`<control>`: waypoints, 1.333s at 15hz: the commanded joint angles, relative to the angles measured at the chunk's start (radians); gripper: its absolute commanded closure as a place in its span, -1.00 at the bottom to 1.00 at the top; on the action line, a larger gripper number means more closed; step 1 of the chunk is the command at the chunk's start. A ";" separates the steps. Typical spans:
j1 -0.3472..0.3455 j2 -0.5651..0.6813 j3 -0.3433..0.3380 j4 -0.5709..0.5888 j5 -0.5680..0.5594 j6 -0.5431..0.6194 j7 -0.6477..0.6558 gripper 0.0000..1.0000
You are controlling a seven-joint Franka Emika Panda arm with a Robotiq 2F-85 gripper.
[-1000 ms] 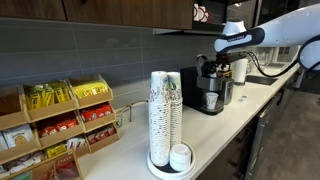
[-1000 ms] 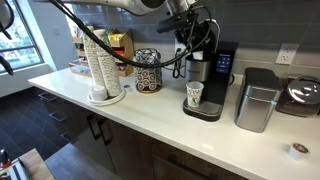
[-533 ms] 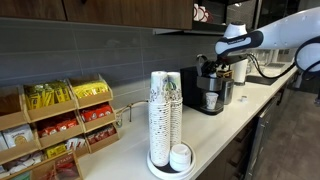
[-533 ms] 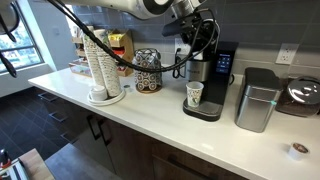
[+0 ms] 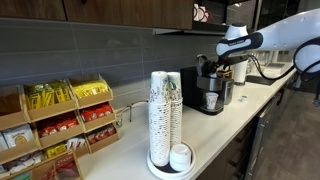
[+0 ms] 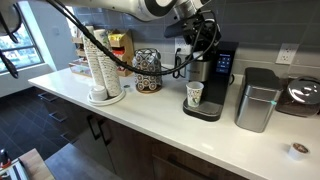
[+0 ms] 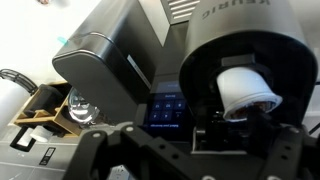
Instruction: Open the lid of the coffee machine and place the pod inside
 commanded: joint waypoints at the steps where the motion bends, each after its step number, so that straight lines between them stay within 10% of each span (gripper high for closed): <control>1: 0.002 0.023 -0.028 0.014 -0.032 -0.001 0.045 -1.00; 20: 0.001 -0.014 -0.038 0.002 -0.051 -0.085 0.012 -1.00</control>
